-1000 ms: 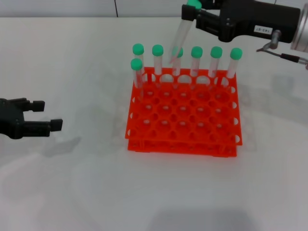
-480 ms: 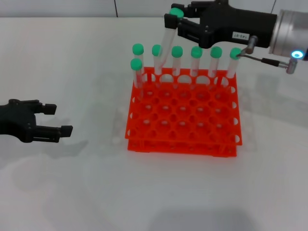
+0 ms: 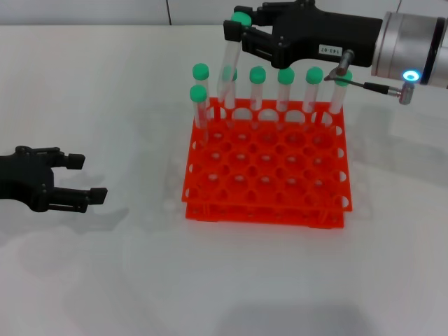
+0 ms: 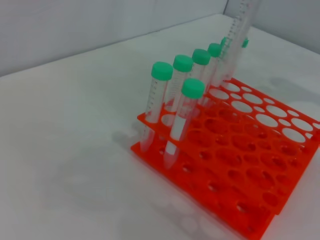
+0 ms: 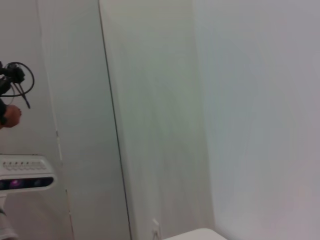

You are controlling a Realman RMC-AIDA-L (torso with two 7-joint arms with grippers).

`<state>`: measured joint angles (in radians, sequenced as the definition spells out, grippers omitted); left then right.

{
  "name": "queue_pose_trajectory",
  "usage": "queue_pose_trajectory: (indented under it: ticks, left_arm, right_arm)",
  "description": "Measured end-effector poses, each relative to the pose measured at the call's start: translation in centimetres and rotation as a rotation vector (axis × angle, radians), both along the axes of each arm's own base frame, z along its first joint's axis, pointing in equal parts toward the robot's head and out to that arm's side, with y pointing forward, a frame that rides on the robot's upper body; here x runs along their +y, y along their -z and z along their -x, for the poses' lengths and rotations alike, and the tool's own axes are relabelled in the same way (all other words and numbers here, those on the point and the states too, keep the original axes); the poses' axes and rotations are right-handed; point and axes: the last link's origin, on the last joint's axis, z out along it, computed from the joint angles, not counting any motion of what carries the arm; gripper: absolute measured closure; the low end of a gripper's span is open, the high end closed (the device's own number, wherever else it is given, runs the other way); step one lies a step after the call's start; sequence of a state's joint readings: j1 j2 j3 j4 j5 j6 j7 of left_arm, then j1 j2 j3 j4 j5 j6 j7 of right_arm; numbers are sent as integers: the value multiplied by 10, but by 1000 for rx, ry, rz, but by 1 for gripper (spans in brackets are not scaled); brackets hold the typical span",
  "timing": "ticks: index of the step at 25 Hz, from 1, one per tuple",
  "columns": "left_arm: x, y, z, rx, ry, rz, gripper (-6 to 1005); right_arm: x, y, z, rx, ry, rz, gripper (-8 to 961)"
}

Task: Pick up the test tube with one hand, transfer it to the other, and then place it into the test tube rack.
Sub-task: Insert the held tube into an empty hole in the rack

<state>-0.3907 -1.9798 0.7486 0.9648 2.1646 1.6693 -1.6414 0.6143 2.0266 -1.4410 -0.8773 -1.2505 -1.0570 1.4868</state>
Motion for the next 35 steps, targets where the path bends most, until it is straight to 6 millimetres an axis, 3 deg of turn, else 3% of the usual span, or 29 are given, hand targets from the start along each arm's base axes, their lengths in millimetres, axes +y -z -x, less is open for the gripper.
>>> queue_pose_trajectory:
  ticks: [35]
  left_arm:
    - [0, 1, -2, -6, 6, 7, 110]
  right_arm:
    - [2, 26, -24, -50, 46, -21, 646]
